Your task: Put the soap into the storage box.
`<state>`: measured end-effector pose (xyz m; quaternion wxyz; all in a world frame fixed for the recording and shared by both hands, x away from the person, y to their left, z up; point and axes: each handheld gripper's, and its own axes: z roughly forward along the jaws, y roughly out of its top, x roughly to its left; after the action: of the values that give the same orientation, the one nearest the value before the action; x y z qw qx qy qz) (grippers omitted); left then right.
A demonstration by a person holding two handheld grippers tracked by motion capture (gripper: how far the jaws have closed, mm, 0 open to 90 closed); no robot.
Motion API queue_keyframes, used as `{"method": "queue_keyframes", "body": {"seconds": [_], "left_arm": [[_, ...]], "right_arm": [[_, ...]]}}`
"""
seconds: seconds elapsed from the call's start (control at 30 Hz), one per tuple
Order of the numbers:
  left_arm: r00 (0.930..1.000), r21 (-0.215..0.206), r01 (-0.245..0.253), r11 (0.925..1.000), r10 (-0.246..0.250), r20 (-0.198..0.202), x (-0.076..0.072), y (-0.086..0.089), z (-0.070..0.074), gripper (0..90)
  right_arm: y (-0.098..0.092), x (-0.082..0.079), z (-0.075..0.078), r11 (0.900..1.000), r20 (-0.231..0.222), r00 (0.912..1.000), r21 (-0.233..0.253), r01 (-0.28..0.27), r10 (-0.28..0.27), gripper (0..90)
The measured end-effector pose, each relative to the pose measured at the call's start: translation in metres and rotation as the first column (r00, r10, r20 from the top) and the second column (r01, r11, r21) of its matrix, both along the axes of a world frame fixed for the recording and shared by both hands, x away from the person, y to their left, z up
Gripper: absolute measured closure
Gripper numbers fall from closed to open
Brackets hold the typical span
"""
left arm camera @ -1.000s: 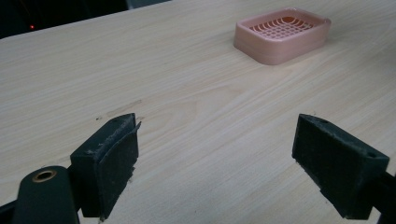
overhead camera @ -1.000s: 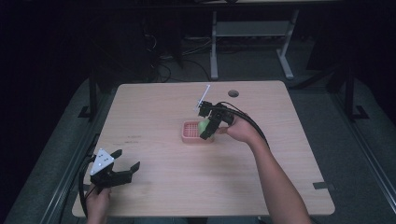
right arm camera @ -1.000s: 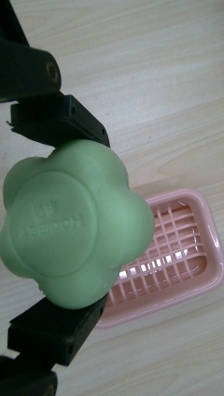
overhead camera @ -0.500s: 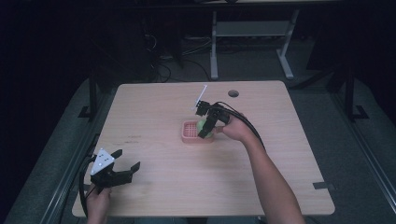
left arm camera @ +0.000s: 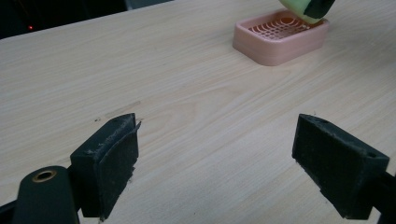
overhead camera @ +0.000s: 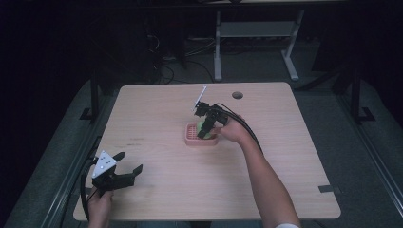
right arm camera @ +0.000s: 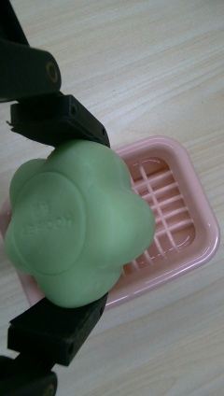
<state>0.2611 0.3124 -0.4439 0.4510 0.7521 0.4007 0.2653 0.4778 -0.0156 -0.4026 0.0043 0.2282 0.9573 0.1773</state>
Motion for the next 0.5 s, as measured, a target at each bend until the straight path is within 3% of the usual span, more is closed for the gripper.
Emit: {"method": "queue_keyframes", "body": {"seconds": [0.5], "left_arm": [[1.0, -0.002, -0.003, 1.0, 0.003, -0.002, 0.0, 0.001, 0.0, 14.2]], "right_arm": [[0.006, 0.009, -0.013, 0.999, 0.001, 0.9995, -0.021, 0.032, -0.032, 23.9]]}}
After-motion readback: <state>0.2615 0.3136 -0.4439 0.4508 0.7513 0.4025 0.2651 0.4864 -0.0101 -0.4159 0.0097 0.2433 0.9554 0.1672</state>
